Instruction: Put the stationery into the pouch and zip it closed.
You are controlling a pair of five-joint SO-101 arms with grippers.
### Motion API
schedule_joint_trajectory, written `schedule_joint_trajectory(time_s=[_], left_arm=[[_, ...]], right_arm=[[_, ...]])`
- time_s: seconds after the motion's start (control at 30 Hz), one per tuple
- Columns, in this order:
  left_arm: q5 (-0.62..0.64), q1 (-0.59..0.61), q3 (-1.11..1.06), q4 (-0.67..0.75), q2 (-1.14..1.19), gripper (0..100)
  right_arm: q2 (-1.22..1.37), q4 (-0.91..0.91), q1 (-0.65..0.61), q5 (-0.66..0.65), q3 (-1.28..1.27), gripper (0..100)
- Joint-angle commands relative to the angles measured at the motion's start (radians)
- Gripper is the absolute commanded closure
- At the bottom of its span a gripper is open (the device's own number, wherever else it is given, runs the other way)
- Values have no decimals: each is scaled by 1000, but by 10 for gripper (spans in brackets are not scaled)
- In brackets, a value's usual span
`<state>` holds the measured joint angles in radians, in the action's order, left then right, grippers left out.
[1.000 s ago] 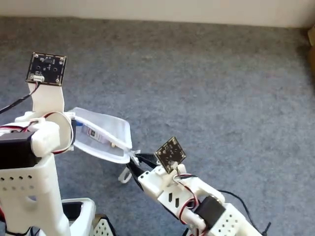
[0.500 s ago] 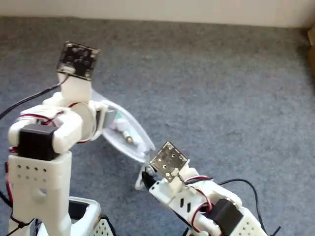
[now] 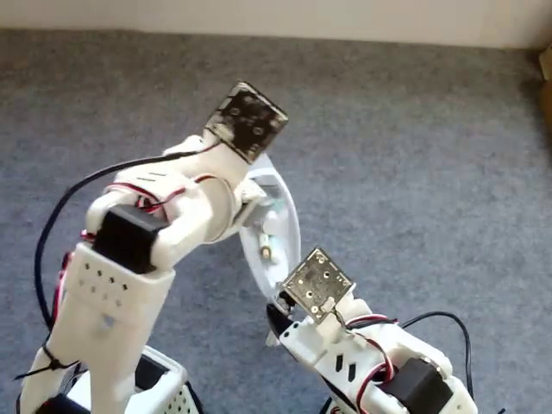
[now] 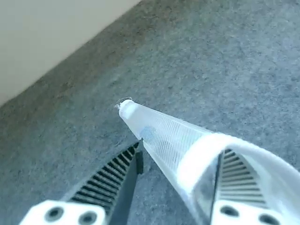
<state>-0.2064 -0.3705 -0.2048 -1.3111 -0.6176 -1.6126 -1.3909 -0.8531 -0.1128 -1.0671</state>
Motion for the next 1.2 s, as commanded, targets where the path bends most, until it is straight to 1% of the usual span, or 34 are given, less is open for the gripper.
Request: schedule_joint_trajectory(time_s=[0.0,0.1,0.17,0.27,0.4,0.43,0.53,0.63,0.8,0.87,1.0,1.17], left_arm=[[-20,-76,58,14,88,743],[-14,-70,128,14,102,714],[-14,-50,165,12,102,731],[-14,-18,191,12,102,801],[-18,22,193,12,102,946],[-18,35,193,9,101,966],[-23,87,229,-46,61,983],[-106,133,298,-106,2,995],[-292,205,437,-232,-21,994],[-344,242,481,-284,-1,994],[-439,303,564,-374,42,993],[-522,312,625,-434,88,993]], right_arm=[[-7,-8,12,-15,61,993],[-7,-8,12,-14,59,993],[-7,1,12,-14,62,993],[-7,56,12,-8,62,993],[-7,208,7,-8,54,993],[-5,246,7,-8,54,993],[1,349,5,-8,54,993],[4,426,-19,-6,54,993],[7,478,-179,-6,53,993],[21,492,-214,-5,51,993],[96,493,-214,69,61,993],[128,487,-214,77,51,993]])
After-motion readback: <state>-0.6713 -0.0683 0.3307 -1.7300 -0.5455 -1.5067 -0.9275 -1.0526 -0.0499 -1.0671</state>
